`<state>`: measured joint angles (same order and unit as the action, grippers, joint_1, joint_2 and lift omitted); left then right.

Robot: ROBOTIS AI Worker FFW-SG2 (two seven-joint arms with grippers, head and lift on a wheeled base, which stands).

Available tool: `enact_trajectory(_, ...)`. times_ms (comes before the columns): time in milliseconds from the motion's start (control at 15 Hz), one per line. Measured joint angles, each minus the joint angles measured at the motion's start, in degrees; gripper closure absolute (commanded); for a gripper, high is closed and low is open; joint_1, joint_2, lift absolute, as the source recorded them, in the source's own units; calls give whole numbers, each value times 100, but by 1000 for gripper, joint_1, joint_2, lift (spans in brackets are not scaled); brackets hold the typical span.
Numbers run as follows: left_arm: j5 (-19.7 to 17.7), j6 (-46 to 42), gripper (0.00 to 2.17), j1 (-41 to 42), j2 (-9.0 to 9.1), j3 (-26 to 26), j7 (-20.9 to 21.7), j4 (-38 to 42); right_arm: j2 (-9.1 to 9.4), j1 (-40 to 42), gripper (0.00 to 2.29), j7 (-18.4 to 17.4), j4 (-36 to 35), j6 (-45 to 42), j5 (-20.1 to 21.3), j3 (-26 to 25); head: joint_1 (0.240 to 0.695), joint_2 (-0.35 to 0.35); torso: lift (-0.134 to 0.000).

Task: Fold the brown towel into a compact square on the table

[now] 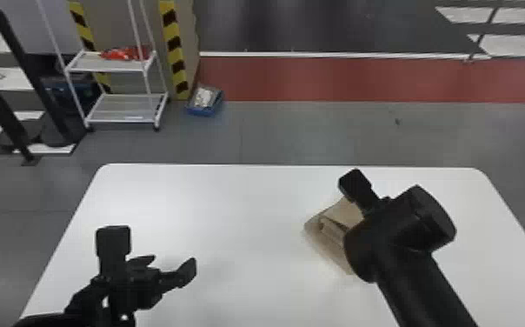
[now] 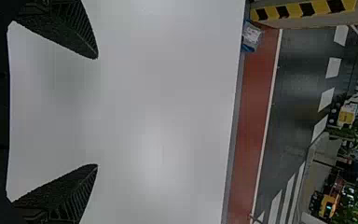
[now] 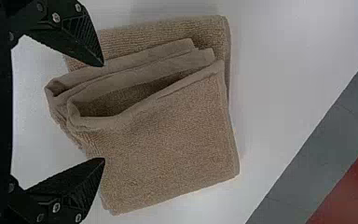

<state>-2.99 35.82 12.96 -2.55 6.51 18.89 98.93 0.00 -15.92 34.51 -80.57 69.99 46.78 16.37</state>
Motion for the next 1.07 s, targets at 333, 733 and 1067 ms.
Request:
enact_trajectory(333,0,-15,43,14,0,47,9,-5,0,-295,188,-170,579,6,35,279,695,5,0)
enact_trajectory(733,-32,-38,43,14,-4,103,18,-5,0,-368,188,-207,773,-5,33,518,695,20,0)
enact_trajectory(1067,-54,-67,43,14,-1,114,19,-7,0,-497,387,-333,1182,-51,35,658,695,15,0)
